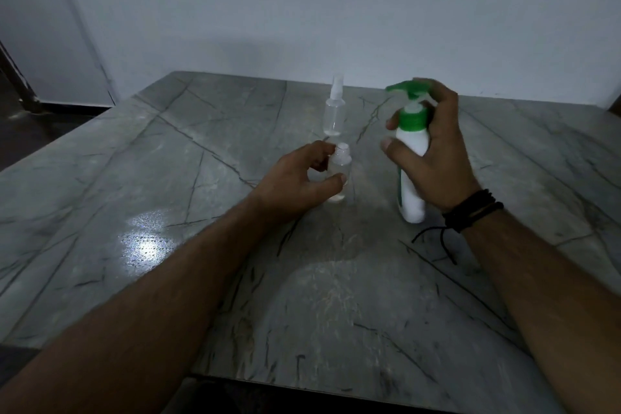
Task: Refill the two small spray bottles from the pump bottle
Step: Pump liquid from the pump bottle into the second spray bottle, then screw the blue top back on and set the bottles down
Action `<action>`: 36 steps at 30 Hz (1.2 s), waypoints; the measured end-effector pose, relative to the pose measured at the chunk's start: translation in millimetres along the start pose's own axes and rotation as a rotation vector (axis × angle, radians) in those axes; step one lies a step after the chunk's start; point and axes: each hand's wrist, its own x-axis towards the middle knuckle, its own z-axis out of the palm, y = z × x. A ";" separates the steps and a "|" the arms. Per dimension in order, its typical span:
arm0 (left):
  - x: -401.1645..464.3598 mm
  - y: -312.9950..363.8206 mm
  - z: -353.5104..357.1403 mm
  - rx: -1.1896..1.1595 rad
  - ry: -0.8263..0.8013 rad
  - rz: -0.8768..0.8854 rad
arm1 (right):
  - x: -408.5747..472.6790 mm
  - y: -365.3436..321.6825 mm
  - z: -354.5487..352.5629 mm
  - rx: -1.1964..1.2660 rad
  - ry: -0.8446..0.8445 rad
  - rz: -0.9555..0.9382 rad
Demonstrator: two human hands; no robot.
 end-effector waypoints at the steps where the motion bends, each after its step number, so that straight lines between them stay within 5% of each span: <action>1: 0.2 -0.2 0.0 -0.001 -0.005 -0.003 | 0.5 2.7 -0.4 0.017 0.018 0.013; 14: 0.4 -0.4 -1.6 -0.007 -0.030 -0.008 | 3.5 19.8 -4.4 0.031 0.010 0.162; 36: -0.6 -1.7 0.5 -0.013 -0.013 -0.004 | -6.7 38.3 12.7 -0.317 0.275 0.251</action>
